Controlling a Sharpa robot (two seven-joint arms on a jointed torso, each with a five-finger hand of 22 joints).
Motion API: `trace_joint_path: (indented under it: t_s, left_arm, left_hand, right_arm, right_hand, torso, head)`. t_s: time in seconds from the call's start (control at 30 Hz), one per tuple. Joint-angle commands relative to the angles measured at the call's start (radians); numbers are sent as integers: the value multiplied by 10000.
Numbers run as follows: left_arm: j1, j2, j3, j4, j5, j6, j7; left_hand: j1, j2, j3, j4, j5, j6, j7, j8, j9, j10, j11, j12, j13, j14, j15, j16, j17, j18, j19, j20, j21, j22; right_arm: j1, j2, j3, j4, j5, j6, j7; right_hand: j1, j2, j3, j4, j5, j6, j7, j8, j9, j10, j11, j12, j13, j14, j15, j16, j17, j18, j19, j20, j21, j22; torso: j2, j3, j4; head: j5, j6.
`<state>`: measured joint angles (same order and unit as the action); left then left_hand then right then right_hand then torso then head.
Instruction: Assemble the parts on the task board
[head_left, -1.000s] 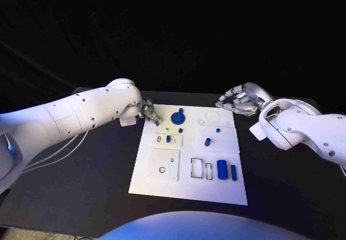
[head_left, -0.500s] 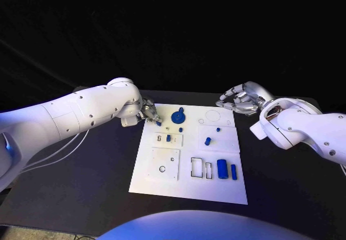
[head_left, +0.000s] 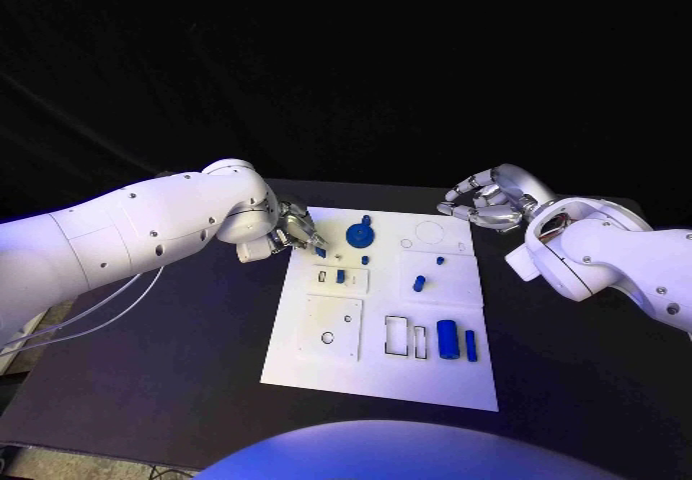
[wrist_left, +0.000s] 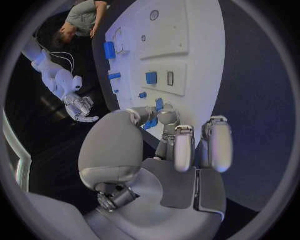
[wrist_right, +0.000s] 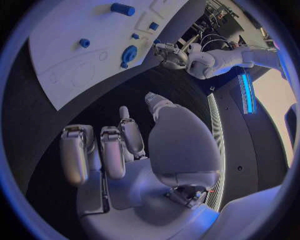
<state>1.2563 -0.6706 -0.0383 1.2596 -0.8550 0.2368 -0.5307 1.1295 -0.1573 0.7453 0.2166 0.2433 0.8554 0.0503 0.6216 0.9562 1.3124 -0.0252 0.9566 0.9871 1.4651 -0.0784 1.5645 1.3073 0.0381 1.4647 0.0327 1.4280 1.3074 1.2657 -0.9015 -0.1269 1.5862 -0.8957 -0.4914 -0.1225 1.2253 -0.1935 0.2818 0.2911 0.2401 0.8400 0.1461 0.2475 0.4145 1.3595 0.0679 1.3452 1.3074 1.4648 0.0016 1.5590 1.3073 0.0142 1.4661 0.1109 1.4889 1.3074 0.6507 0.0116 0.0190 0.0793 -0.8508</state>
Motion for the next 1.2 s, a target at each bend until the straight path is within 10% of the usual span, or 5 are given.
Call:
trace_joint_path:
  t_s: [0.03, 0.43, 1.2]
  left_arm:
    - [-36, -209, 9, 468, -152, -645, 172]
    - [-330, -821, -4, 1645, -2226, -1224, 308]
    - [-648, -830, -88, 2149, -3106, -1076, 152]
  left_hand:
    - [-125, -16, 1545, -1610, 236, 81, -55, 73, 1062, 80, -11, 78, 50, 1057, -19, 63, 2635, -10, 166, 5, 9, 1873]
    - [-267, -148, 1672, -1785, 662, 184, -94, 221, 1068, 238, -48, 302, 214, 1057, -53, 63, 2635, -24, 212, -27, 63, 1920]
    - [-341, -253, 1723, -1870, 919, 286, -121, 291, 1038, 358, -70, 418, 285, 1057, -72, 63, 2635, -40, 256, -46, 123, 1964]
  right_arm:
    - [-5, -19, 1, 2, 43, 89, 91]
    - [-13, -42, 0, -10, 100, 102, 129]
    - [-54, -42, 0, -6, 105, 97, 107]
  right_hand:
    - [-98, 15, 21, -54, 55, -49, -1, 37, 16, -39, -22, -33, 12, 971, -52, -25, 2295, 95, 500, -60, -49, 2195]
    - [-81, 31, 69, -68, 157, -64, -1, 44, 23, -60, -23, -51, -7, 965, -53, -36, 2273, 103, 480, -62, -85, 2179]
    - [-42, 15, 126, -94, 297, -80, 0, 52, 32, -83, -24, -68, -26, 965, -54, -35, 2276, 106, 474, -64, -97, 2176]
  torso:
    - [-3, -3, 8]
    - [-22, -8, 13]
    - [0, 5, -2]
  head:
    - [50, -12]
    - [182, -56]
    - [225, -72]
